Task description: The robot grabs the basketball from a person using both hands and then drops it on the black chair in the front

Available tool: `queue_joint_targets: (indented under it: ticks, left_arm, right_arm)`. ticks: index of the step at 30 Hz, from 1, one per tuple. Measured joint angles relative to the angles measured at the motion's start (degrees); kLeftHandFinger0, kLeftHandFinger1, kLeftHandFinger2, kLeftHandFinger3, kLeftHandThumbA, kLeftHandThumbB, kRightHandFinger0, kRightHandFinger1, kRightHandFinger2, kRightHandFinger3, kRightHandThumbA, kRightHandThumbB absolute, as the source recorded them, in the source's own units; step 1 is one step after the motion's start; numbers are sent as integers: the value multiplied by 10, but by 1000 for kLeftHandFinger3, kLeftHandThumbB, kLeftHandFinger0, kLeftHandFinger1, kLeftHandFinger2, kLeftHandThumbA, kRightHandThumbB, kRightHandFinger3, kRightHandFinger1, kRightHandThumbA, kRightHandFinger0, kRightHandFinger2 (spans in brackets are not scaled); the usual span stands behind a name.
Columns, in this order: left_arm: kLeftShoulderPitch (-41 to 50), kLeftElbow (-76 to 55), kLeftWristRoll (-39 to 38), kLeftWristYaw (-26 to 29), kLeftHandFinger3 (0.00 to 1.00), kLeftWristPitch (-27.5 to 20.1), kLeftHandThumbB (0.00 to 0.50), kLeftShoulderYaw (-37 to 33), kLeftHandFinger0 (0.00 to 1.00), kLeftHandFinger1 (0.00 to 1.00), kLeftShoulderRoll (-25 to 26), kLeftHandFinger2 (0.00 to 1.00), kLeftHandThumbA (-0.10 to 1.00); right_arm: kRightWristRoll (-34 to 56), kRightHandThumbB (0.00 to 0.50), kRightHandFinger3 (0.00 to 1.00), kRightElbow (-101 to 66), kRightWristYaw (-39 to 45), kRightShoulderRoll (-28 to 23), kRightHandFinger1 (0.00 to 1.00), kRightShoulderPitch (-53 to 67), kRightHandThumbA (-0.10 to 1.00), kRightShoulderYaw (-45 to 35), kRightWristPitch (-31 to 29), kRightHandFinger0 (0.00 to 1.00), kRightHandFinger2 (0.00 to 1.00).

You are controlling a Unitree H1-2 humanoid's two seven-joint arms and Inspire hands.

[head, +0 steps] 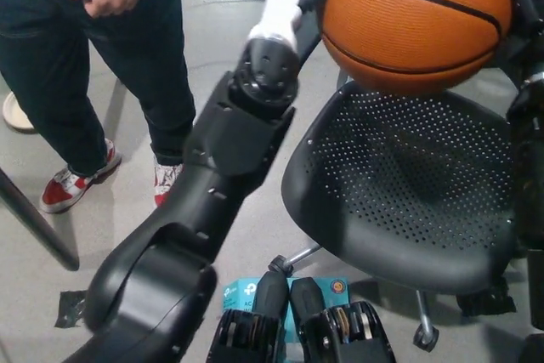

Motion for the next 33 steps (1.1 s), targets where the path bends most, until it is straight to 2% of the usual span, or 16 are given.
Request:
queue_joint_targets:
  ticks: [1,3,4,6,10,17,18,19,21,26,27,30,31,33]
  left_arm:
    - [-7,23,0,4,1000,-7,197,0,1000,1000,-5,1000,1000]
    - [-19,61,-1,11,1000,-20,231,0,1000,1000,-13,1000,1000]
    - [-24,78,-1,15,1000,-27,231,0,1000,1000,-17,1000,1000]
    - [-35,112,-1,22,1000,-39,201,-1,1000,1000,-26,1000,1000]
    - [-38,150,-1,33,1000,-55,198,-2,1000,1000,-38,1000,1000]
    - [-38,191,0,40,1000,-63,196,-13,1000,1000,-46,1000,1000]
    - [-38,194,2,40,1000,-63,200,-20,1000,1000,-46,1000,1000]
    - [-38,196,3,40,1000,-63,209,-27,1000,1000,-46,1000,1000]
    - [-38,198,5,40,1000,-63,229,-40,1000,1000,-43,1000,1000]
    - [-38,199,7,35,1000,-69,243,-57,1000,1000,-38,1000,1000]
    - [-38,199,8,33,1000,-72,268,-60,1000,1000,-35,1000,1000]
    - [-38,194,11,21,1000,-82,271,-64,1000,1000,-26,1000,1000]
    - [-39,193,11,19,1000,-85,269,-64,1000,1000,-23,1000,1000]
    - [-42,191,10,9,1000,-90,262,-60,1000,1000,-14,1000,1000]
  right_arm:
    - [5,222,1000,5,2,-1,1000,1,1000,-6,4,1000,1000]
    - [13,258,1000,14,5,-2,1000,5,1000,-17,10,1000,1000]
    - [16,261,1000,17,6,-1,1000,8,1000,-22,12,1000,1000]
    - [23,250,1000,24,9,-1,1000,16,1000,-32,21,1000,1000]
    - [32,217,1000,40,14,1,1000,30,1000,-41,29,1000,1000]
    - [41,226,1000,84,29,9,1000,41,1000,-57,30,1000,1000]
    - [41,206,1000,87,31,9,1000,42,1000,-57,30,1000,1000]
    - [40,221,1000,89,32,9,1000,43,1000,-57,28,1000,1000]
    - [36,201,1000,93,32,8,1000,44,1000,-57,26,1000,1000]
    - [21,197,1000,100,33,3,1000,42,1000,-53,12,1000,1000]
    - [16,211,1000,105,34,-1,1000,42,1000,-51,7,1000,1000]
    - [8,211,1000,108,47,-18,1000,35,1000,-50,-7,1000,1000]
    - [7,267,1000,108,50,-24,1000,30,1000,-51,-12,1000,1000]
    - [3,256,1000,108,59,-40,1000,22,1000,-51,-20,1000,1000]
